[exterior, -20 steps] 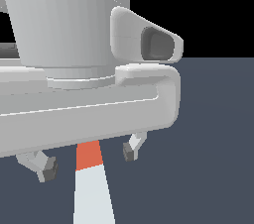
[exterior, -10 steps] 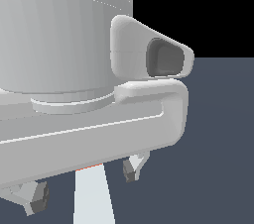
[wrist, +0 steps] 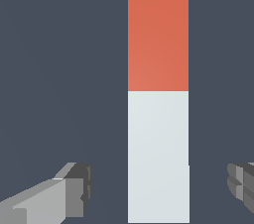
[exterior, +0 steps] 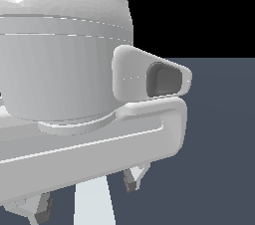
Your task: Insert the peg into the horizontal hole in a box.
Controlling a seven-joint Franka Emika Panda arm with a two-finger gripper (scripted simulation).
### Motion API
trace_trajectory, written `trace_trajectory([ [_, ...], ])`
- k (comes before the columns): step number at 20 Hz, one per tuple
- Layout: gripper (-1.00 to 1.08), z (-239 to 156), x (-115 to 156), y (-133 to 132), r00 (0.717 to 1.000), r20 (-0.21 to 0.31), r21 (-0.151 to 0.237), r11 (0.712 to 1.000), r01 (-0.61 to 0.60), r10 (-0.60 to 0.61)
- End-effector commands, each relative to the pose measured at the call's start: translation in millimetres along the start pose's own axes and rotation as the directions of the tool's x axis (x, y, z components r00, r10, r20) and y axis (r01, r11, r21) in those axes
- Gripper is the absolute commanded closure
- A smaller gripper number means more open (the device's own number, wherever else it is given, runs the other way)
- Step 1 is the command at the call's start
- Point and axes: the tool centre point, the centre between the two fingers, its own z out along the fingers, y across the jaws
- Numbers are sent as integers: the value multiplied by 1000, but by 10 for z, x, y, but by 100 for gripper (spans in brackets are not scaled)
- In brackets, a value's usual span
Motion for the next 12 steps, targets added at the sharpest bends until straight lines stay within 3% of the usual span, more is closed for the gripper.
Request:
trace_trajectory([
  [1,-92,122,8,-4,1000,-1,1,1000,1,-1],
  [10,-92,357,5,5,1000,-1,1,1000,1,-1],
  [11,108,357,5,5,1000,-1,1,1000,1,-1],
  [12,108,357,5,5,1000,-1,1,1000,1,-1],
])
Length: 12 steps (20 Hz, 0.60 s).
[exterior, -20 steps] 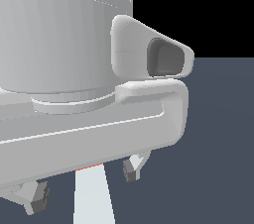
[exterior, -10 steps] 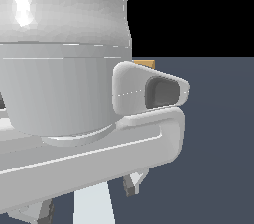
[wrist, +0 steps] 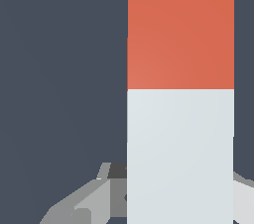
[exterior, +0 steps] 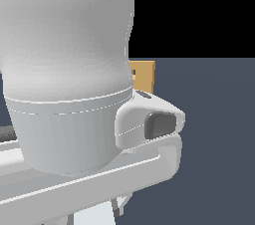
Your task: Insert the peg into the horizontal hole in a box.
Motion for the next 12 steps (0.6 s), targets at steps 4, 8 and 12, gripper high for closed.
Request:
trace_trajectory([
  [4,108,2,-3,3,1000,1,-1,1000,0,0],
  [8,108,2,-3,3,1000,1,-1,1000,0,0],
  [12,108,-5,20,5,1000,0,-1,1000,-4,4],
])
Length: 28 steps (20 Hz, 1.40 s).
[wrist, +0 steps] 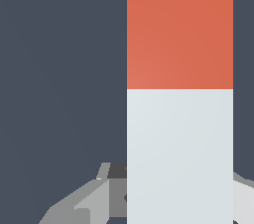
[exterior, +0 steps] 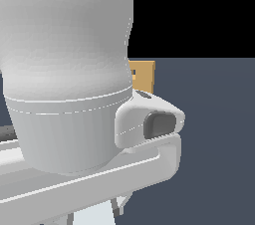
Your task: Insert the peg into the horizontal hole in a box.
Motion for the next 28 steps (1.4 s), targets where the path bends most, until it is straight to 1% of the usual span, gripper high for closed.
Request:
trace_trajectory([
  [1,108,-8,32,6,1000,0,0,1000,-4,4],
  [6,108,-49,175,12,1000,0,-1,1000,-29,29],
  [11,108,-118,420,32,997,0,-1,997,-73,73],
  [19,108,-279,985,124,985,-1,-1,985,-173,173],
  [28,108,-470,1631,312,958,-1,-1,958,-287,287],
])
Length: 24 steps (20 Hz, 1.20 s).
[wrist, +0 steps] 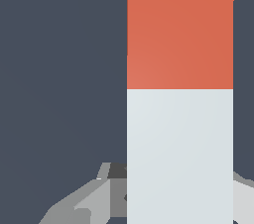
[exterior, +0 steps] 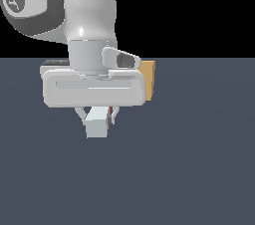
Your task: Insert the peg into the horizontal hole in a box.
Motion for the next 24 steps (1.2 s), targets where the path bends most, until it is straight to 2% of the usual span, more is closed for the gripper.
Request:
trace_trajectory([
  [1,108,-64,184,18,999,0,-3,999,-33,33],
  [16,108,-372,1243,240,976,0,-3,976,-219,219],
  [24,108,-488,1623,394,958,0,-3,958,-287,287],
])
